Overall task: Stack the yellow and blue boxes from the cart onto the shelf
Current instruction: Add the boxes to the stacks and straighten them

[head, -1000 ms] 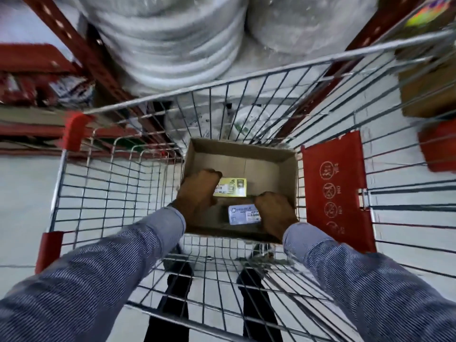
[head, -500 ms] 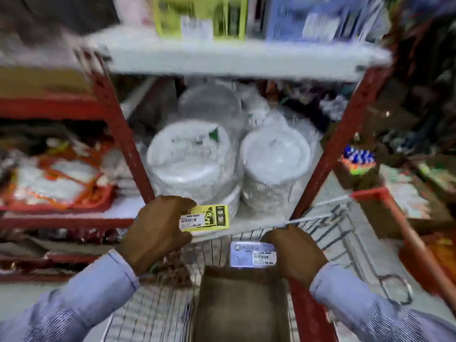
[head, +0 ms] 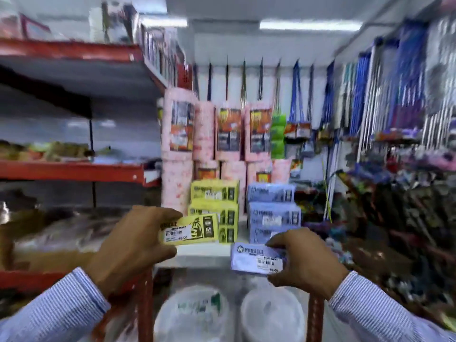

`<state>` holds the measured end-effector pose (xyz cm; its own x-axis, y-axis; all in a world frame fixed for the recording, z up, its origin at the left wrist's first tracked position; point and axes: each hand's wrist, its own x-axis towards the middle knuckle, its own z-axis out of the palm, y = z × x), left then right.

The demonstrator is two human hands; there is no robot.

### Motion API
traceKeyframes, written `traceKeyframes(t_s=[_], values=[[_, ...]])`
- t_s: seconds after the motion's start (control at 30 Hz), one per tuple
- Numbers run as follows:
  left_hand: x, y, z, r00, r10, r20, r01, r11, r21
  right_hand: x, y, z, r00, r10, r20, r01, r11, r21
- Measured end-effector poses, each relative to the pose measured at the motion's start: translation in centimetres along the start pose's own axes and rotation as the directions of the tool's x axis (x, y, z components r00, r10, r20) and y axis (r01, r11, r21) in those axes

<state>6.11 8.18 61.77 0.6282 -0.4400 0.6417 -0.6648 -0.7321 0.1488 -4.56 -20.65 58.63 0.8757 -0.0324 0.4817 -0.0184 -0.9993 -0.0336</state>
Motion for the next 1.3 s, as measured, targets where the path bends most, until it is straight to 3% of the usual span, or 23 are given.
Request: traceKeyframes(t_s=[0.27, 0.43, 0.67, 1.03, 1.17, 1.3], values=[[7.1, 0.4, 0.3, 0.996, 0.050, -0.070, -0.054, 0.997, -0.047, 6.3, 2.1, -4.6, 0.975, 0.052, -0.216, -0.080, 0.989, -0.122], [10.3, 0.8, 3.1, 0.993, 0.108, -0.049, -0.110, 0.993, -0.049, 9.7, 3.9, -3.9, 0.959, 0.105, -0.262, -0.147, 0.978, -0.147], [12.7, 0.5, 5.9, 0.990, 0.138, 0.017, -0.138, 0.990, 0.006, 11.6, 5.5, -1.3, 0.967, 0.144, -0.210, -0.187, 0.961, -0.204], [13.6, -0.1, 7.9, 0.992, 0.122, 0.038, -0.120, 0.992, -0.040, 11.9, 5.7, -0.8, 0.966, 0.195, -0.169, -0.222, 0.962, -0.161], [13.1, -0.4, 8.2, 0.990, 0.141, 0.028, -0.138, 0.987, -0.086, 11.8, 3.2, 0.0, 0.954, 0.118, -0.274, -0.148, 0.985, -0.091], [12.2, -0.7, 8.4, 0.986, 0.166, -0.017, -0.167, 0.981, -0.104, 12.5, -1.1, 1.8, 0.943, -0.072, -0.326, 0.074, 0.997, -0.008]])
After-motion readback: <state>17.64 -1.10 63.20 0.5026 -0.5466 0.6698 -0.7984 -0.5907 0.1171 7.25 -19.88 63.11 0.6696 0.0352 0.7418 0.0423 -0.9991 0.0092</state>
